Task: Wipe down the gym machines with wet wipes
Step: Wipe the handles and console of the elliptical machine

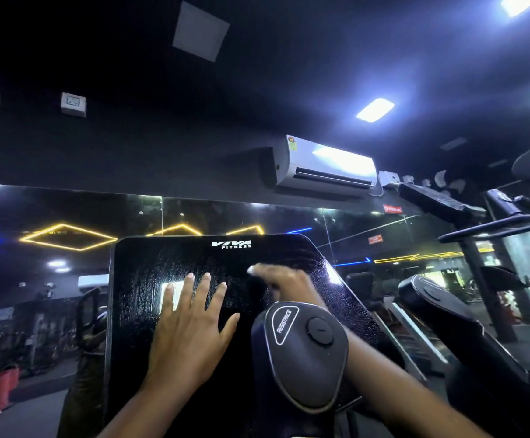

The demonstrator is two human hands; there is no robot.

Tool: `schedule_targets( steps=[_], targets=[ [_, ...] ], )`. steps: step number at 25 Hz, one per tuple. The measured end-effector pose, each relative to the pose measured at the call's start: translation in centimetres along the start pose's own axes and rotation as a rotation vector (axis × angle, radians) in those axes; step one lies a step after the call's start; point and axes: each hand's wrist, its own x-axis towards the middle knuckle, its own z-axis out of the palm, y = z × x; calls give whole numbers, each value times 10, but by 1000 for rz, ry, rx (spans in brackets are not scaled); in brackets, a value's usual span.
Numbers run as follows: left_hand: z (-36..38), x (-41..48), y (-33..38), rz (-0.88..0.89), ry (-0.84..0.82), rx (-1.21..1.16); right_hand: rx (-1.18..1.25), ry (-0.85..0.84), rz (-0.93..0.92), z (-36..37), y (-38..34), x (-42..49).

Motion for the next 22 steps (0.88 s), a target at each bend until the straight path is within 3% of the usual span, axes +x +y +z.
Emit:
schedule_targets(
  steps=[1,2,4,5,8,13,14,16,20,22],
  targets=[
    [3,-1,0,3,-14,-4,105,-148,-39,2,-18,-18],
    [5,-3,0,17,-7,0,124,-191,-91,4,-24,-32],
    [9,-3,0,40,-44,-24,96,-212,-99,-1,-14,-41],
    [7,-4,1,29,-47,-26,83,-199,-18,-5,1,-38],
    [13,-2,-2,55,-31,-22,-101,20,156,-14,50,-38],
    [11,-1,0,45,-19,-50,-162,165,501,-41,92,-41],
    [9,-2,0,52,-31,-43,-197,221,496,-42,83,-39],
    [9,-4,0,46,-58,-47,-142,194,320,-24,40,-32],
    [3,-8,3,62,-53,-5,35,-173,-139,12,-31,-34],
    [-5,-8,3,47,-9,-35,-30,-143,-131,11,-18,-19]
  ],
)
